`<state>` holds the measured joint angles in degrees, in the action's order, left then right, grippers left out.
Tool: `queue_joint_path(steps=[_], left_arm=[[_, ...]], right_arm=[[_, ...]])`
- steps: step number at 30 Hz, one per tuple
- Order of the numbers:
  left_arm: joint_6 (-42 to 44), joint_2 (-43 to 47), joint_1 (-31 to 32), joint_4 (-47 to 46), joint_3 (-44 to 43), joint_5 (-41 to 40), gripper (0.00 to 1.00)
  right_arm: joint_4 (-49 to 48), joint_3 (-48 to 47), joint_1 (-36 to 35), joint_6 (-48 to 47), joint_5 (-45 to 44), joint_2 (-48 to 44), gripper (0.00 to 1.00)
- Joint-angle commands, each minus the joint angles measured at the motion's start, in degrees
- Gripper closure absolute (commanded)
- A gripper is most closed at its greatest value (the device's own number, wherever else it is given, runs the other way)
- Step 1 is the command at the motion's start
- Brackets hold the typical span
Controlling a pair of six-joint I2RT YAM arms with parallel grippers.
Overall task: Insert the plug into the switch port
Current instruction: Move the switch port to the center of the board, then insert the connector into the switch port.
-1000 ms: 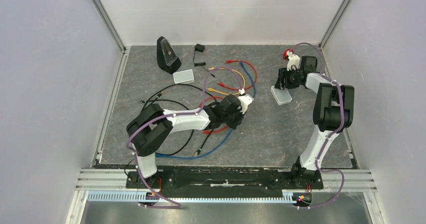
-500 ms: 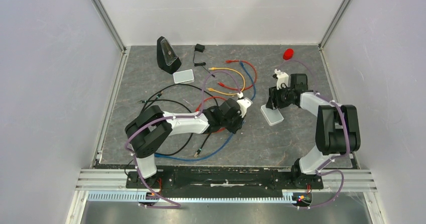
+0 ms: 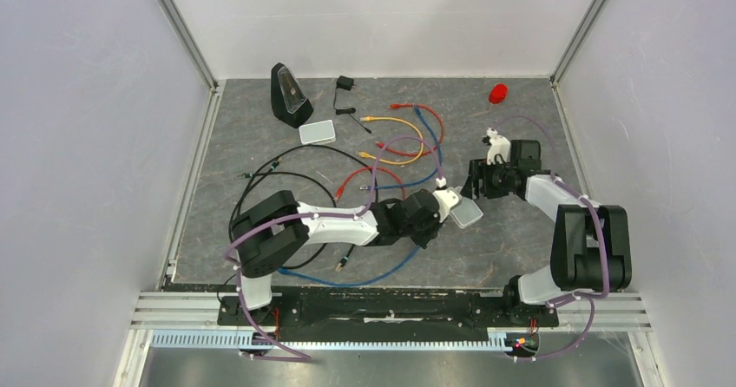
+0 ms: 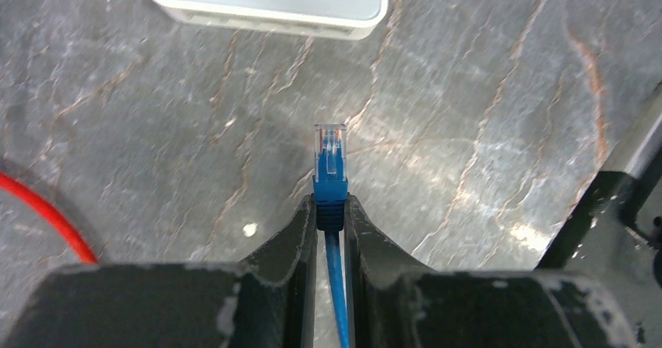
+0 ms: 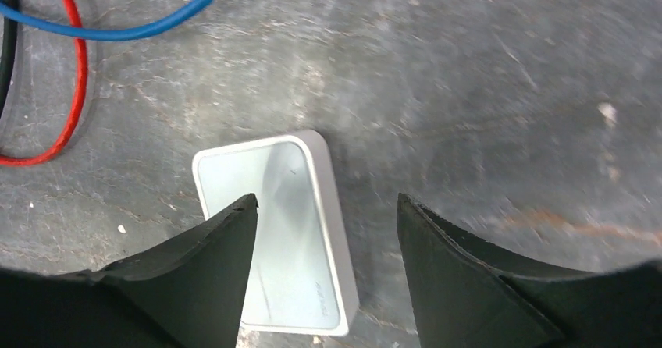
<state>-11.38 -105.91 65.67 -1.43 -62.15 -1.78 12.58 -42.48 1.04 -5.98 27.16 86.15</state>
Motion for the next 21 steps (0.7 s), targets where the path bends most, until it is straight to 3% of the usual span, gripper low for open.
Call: queue_joint_path(steps=[1, 12, 17, 21], left_arm=[[-3.3, -2.6, 2.1, 0.0, -4.8, -2.1, 0.98], [-4.8, -8.1, 2.4, 5.8, -11.4, -5.6, 0.98], [-5.5, -10.4, 2.4, 10.8, -14.3, -7.3, 0.98], [-5.3, -10.7, 2.4, 9.6, -13.7, -5.7, 0.98]], right_arm=[[-0.2, 2.7, 3.1, 1.7, 1.1, -3.9, 0.34], [-5.7, 9.3, 3.4, 4.0, 6.4, -5.5, 0.54], [-7.6, 11.0, 3.4, 4.8, 7.3, -5.9, 0.58], [-9.6, 12.4, 3.4, 5.9, 9.1, -6.0, 0.6]])
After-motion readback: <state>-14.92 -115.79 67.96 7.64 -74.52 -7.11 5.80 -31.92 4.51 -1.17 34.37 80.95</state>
